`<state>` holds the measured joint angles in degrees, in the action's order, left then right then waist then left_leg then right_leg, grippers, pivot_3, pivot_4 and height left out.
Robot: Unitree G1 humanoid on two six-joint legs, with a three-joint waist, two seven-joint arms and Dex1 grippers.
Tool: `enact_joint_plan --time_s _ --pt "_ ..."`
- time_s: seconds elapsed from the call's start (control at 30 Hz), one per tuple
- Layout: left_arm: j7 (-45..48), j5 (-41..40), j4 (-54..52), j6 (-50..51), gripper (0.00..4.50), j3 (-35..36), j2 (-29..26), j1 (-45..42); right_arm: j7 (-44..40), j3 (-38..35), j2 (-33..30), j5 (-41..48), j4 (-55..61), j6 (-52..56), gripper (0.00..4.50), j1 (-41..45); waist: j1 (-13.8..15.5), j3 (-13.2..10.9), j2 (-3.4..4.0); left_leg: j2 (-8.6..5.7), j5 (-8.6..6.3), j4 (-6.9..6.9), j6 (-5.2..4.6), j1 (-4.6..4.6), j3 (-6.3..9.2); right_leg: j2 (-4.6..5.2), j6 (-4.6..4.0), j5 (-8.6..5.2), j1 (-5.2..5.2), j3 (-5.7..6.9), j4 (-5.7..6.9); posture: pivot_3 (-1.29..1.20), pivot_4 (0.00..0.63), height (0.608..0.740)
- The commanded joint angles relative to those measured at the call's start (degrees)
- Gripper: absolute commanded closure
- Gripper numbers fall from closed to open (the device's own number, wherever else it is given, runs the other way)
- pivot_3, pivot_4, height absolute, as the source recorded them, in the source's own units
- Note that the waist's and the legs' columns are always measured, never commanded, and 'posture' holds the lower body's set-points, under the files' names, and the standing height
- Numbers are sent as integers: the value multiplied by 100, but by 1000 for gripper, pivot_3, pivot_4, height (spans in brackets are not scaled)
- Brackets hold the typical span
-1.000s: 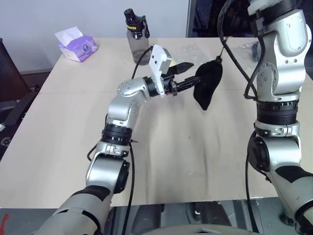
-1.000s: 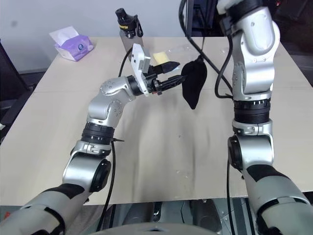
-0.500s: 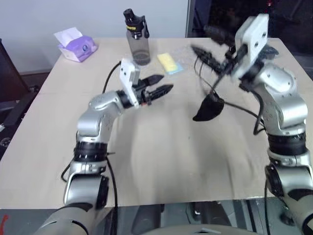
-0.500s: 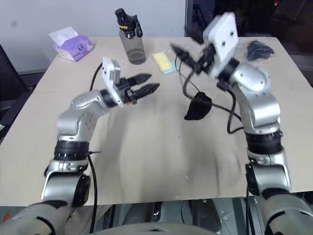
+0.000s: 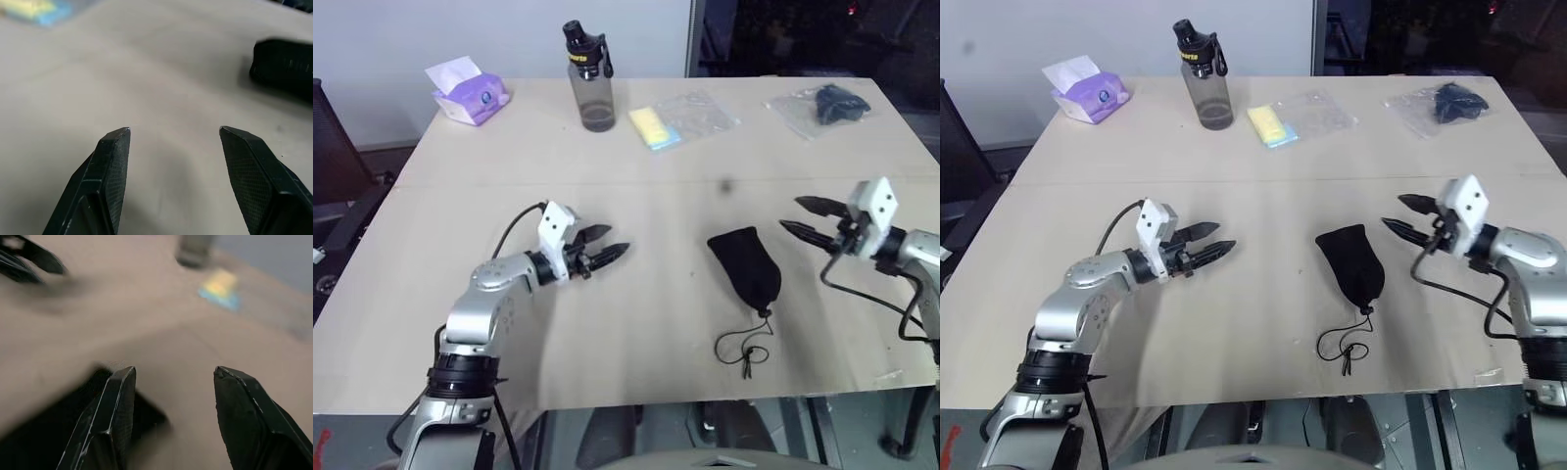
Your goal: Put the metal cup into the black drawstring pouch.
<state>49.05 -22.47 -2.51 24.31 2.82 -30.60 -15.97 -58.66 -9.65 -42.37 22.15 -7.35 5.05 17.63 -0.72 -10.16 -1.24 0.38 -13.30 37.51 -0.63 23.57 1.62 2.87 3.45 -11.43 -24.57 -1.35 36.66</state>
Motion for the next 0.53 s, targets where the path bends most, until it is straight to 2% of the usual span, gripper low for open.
enact_joint_plan --time_s 0.03,0.13,0.23,0.27,0.53 --pt "124 3 -339 -323 1535 118 -148 218 -404 -536 -42 358 -410 -394 1974 -195 -7 0 0 2 0 0 0 -4 -2 -2 0 0 3 -3 0 0 150 740" --pt "116 207 -425 -652 1535 -6 -189 510 -807 -766 4 692 -820 -315 1974 -435 -5 0 0 3 0 -1 0 -10 -8 -2 0 0 7 -8 -1 0 150 740" --pt "17 399 -549 -899 1535 -139 -132 837 -1271 -873 70 698 -1506 -891 1974 -568 -4 -1 2 3 -1 -3 0 -32 -8 -2 -1 -1 34 -8 -8 0 150 740" --pt "-16 428 -570 -928 1535 -159 -113 895 -1394 -867 59 673 -1719 -984 1974 -558 -5 -1 3 4 -2 -17 -1 -81 -12 -1 -16 -11 87 -8 -32 0 150 740" --pt "-149 569 -581 -1055 1535 -249 -22 963 -2010 -765 54 410 -3103 -1810 1974 -130 -14 0 4 4 -2 -6 -1 -95 -31 -1 -22 -13 98 -24 -35 0 150 740"
